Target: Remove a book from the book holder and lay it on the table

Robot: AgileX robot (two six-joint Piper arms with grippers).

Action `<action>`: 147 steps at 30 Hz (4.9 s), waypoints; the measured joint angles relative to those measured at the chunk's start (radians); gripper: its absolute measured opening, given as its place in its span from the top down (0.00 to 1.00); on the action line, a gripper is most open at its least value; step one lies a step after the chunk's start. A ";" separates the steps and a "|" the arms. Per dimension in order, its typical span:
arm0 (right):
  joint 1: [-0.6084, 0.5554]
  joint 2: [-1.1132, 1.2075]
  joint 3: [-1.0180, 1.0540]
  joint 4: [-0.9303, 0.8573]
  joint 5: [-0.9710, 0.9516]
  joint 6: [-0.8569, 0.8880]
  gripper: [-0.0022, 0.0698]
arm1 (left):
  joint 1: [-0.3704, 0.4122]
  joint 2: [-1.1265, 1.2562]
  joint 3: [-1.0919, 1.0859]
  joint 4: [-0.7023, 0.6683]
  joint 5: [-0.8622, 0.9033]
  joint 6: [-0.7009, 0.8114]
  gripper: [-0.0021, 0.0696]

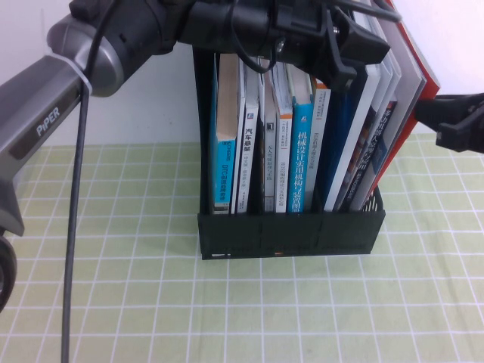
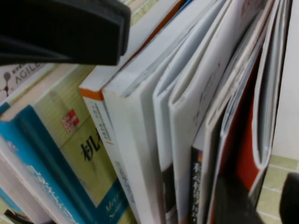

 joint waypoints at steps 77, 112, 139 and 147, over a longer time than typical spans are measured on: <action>0.459 -0.186 -0.463 -1.350 0.696 0.954 0.95 | 0.406 -1.134 1.005 0.382 0.006 -0.539 0.97; 1.083 0.335 -0.155 -2.327 0.198 1.547 0.95 | 0.406 -1.190 1.037 0.392 0.004 -0.552 0.97; 1.098 0.157 -0.380 -1.820 0.349 1.337 0.48 | 0.406 -1.255 1.037 0.405 0.074 -0.552 0.97; 1.098 -0.075 -0.441 -1.798 0.416 1.300 0.91 | 0.406 -1.470 1.081 0.487 0.109 -0.650 0.97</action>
